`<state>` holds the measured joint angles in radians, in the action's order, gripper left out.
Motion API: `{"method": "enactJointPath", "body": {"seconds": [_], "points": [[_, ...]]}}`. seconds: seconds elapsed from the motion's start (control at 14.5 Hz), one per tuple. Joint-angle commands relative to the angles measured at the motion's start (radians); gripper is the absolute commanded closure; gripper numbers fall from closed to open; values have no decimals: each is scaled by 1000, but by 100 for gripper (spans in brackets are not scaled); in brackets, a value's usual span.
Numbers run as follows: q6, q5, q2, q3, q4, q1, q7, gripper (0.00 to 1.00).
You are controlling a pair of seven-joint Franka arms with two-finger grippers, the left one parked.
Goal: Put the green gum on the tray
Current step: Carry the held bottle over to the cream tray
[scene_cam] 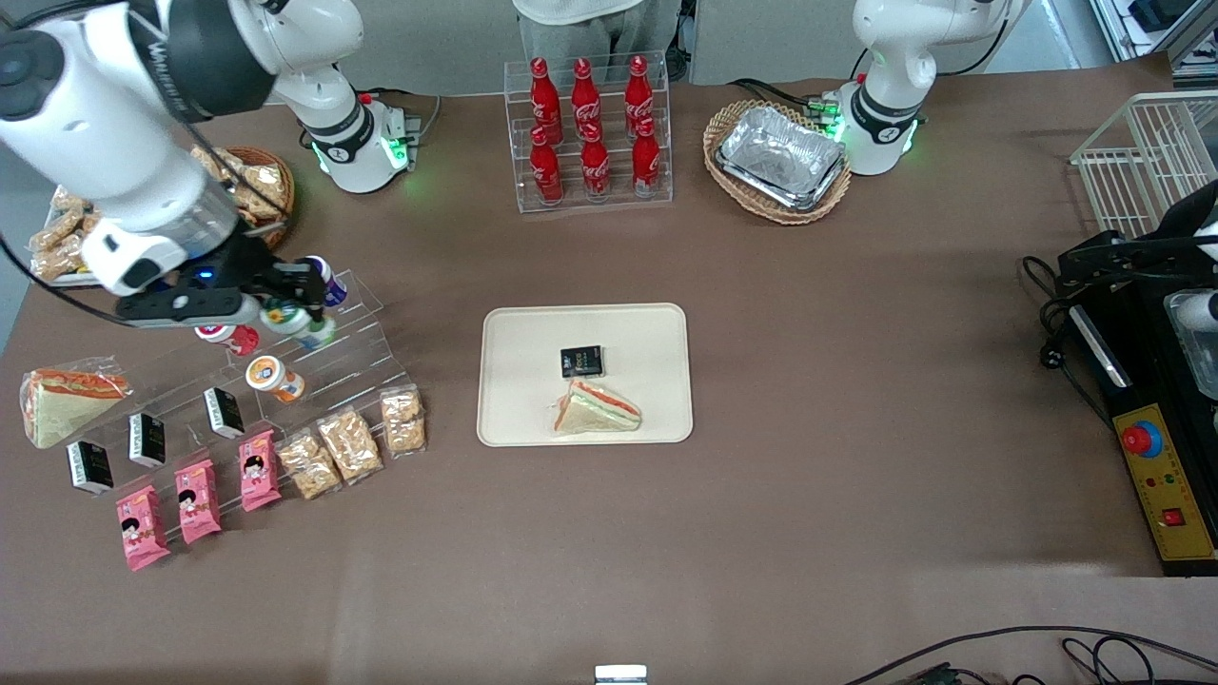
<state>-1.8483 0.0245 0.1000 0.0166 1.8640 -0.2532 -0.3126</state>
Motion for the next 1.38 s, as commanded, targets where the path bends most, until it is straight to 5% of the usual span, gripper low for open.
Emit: {"method": "enactJointPath", "body": {"seconds": [0.0,0.48,1.31], "points": [[15,11,-65,43,-66,-89,-250,72],[-132,0,-201,65,-68,-236,-572,72],[-640,-104,-330,65,333,-348,-813,72]]}}
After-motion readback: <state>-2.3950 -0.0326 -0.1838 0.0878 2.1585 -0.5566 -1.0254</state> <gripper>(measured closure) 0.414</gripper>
